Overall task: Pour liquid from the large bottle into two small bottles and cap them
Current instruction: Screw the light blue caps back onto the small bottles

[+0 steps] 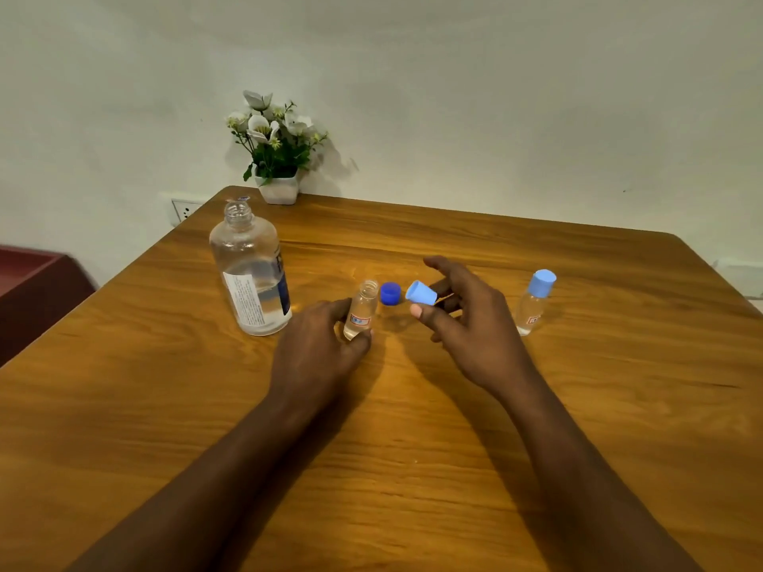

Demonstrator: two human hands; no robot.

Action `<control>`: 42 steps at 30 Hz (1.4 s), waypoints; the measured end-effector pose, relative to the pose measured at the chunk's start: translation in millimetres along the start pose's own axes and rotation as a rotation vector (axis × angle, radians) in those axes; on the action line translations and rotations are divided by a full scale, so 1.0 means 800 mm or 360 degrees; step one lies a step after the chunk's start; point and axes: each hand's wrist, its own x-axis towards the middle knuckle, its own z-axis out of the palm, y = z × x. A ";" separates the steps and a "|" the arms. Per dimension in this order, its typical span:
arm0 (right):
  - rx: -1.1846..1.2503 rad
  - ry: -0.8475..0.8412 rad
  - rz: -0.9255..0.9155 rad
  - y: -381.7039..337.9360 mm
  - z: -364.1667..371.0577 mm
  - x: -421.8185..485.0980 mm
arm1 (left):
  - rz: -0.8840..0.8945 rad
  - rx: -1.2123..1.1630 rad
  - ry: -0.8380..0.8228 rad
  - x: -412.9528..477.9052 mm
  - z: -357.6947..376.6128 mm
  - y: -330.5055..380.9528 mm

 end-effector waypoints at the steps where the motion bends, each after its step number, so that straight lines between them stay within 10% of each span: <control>1: 0.0040 0.0012 0.0004 -0.003 -0.003 -0.001 | 0.0016 -0.0005 0.0003 0.000 0.002 -0.001; 42: 0.0140 -0.0187 0.0016 -0.012 -0.023 -0.002 | 0.0253 0.0186 -0.0160 -0.015 0.008 0.006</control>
